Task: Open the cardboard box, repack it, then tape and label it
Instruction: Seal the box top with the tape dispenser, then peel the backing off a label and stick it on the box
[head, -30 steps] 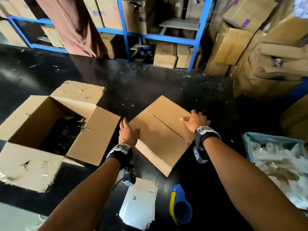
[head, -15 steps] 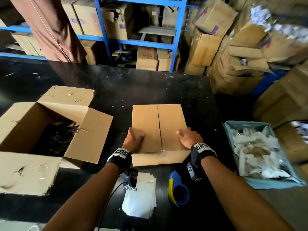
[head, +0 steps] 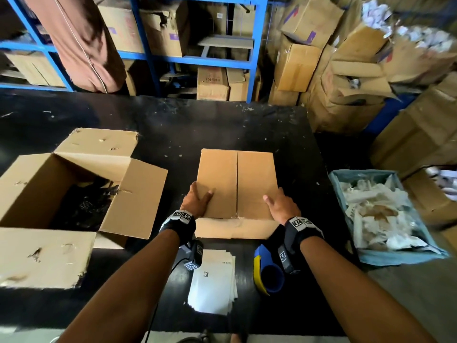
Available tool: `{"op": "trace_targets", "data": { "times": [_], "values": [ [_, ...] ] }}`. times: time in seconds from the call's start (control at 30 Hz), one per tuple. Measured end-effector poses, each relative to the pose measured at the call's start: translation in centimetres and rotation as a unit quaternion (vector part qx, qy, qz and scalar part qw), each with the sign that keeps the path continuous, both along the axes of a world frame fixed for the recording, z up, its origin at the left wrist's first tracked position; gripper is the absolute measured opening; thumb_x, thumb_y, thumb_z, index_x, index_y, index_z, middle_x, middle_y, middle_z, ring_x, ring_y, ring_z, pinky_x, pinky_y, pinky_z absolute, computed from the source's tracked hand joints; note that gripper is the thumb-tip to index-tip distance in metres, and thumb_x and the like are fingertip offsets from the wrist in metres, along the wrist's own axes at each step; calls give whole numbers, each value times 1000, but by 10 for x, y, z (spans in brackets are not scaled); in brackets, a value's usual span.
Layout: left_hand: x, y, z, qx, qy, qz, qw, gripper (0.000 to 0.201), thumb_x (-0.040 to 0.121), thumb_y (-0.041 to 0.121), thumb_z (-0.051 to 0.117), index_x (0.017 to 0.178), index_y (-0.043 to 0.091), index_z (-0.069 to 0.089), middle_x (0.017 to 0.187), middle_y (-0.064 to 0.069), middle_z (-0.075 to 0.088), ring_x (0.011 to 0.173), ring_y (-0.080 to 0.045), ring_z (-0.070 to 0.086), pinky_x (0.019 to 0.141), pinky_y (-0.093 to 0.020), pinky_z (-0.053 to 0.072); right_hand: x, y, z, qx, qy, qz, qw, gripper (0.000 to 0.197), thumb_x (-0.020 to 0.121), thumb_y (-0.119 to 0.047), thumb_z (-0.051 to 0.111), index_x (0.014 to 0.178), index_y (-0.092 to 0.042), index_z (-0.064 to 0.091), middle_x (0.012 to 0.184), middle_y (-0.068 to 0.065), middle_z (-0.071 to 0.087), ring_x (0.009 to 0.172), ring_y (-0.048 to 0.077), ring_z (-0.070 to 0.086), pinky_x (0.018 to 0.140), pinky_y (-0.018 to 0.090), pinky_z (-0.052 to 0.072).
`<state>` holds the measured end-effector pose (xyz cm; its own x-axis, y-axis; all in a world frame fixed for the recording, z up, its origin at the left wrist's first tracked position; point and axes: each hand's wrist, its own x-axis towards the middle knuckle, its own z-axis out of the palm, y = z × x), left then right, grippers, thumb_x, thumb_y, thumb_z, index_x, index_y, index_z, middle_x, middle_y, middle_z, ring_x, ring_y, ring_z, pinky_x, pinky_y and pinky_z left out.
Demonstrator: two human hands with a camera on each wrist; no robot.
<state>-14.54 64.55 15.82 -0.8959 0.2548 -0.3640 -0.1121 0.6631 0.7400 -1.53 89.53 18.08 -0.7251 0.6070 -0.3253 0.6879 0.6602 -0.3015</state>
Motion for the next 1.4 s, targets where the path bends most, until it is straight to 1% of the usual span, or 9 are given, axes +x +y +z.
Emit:
{"op": "trace_targets", "data": {
  "times": [0.1, 0.2, 0.3, 0.43, 0.57, 0.77, 1.03, 1.27, 1.4],
  "values": [
    [11, -9, 6, -2, 0, -9, 1000, 84, 85, 69, 55, 147, 18, 30, 133, -15, 56, 115, -35, 59, 98, -42, 50, 3, -17, 2, 73, 19, 59, 995, 68, 105, -51, 35, 161, -17, 14, 158, 17, 29, 137, 38, 41, 105, 52, 44],
    [31, -32, 7, 21, -10, -14, 1000, 87, 80, 77, 54, 143, 19, 40, 131, -10, 59, 115, -30, 59, 99, -39, 48, 7, -39, -2, 106, -8, 161, 981, 73, 101, -65, 26, 162, -25, 14, 170, 8, 8, 153, 41, 13, 119, 62, 16],
    [60, -57, -1, 29, -20, -7, 999, 81, 80, 80, 43, 134, 21, 51, 123, -7, 63, 113, -29, 60, 93, -34, 43, 16, -62, -10, 120, -1, 203, 972, 78, 99, -70, 17, 162, -26, 11, 171, 4, -2, 156, 36, 2, 118, 68, 2],
    [96, -82, -21, 6, -20, -2, 1000, 51, 99, 58, 40, 120, 16, 60, 114, -14, 66, 110, -34, 61, 87, -33, 43, 29, -93, -15, 95, 27, 235, 967, 70, 104, -59, 24, 163, -24, 8, 171, 3, -2, 156, 40, 0, 118, 69, 4],
    [134, -97, -50, -97, -45, -20, 994, 32, 91, 43, 64, 99, 12, 65, 103, -12, 69, 93, -28, 63, 76, -28, 45, 42, -120, -18, 87, 43, 220, 971, 68, 106, -49, 31, 162, -18, 10, 171, 6, 0, 157, 36, -2, 120, 63, -1],
    [172, -98, -81, -153, -53, -18, 987, 49, 74, 52, 80, 102, 14, 66, 103, -5, 69, 90, -21, 64, 74, -28, 48, 74, -149, -32, 103, 169, 270, 942, 57, 98, -36, 52, 149, -12, 43, 160, 12, 35, 148, 31, 32, 115, 54, 34],
    [180, -103, -105, -114, -82, 29, 990, 23, 78, 27, 82, 95, 15, 72, 101, -6, 74, 91, -25, 70, 87, -38, 58, 56, -121, -39, 133, 121, 205, 962, 78, 95, -37, 57, 162, -26, 17, 170, 11, 10, 156, 34, 8, 122, 60, 15],
    [181, -109, -105, -29, -109, 81, 990, 14, 77, 16, 83, 85, 14, 71, 86, -3, 71, 82, -18, 65, 78, -25, 51, 53, -117, -39, 115, 105, 208, 966, 83, 95, -40, 58, 163, -28, 12, 171, 10, 4, 157, 35, 3, 123, 61, 12],
    [179, -114, -98, 24, -83, 90, 992, 27, 78, 7, 81, 104, 8, 74, 88, -3, 69, 81, -16, 64, 78, -25, 52, 53, -115, -37, 98, 105, 207, 968, 83, 95, -41, 59, 162, -30, 11, 171, 8, 2, 157, 34, 0, 124, 60, 9]
  ]
}}
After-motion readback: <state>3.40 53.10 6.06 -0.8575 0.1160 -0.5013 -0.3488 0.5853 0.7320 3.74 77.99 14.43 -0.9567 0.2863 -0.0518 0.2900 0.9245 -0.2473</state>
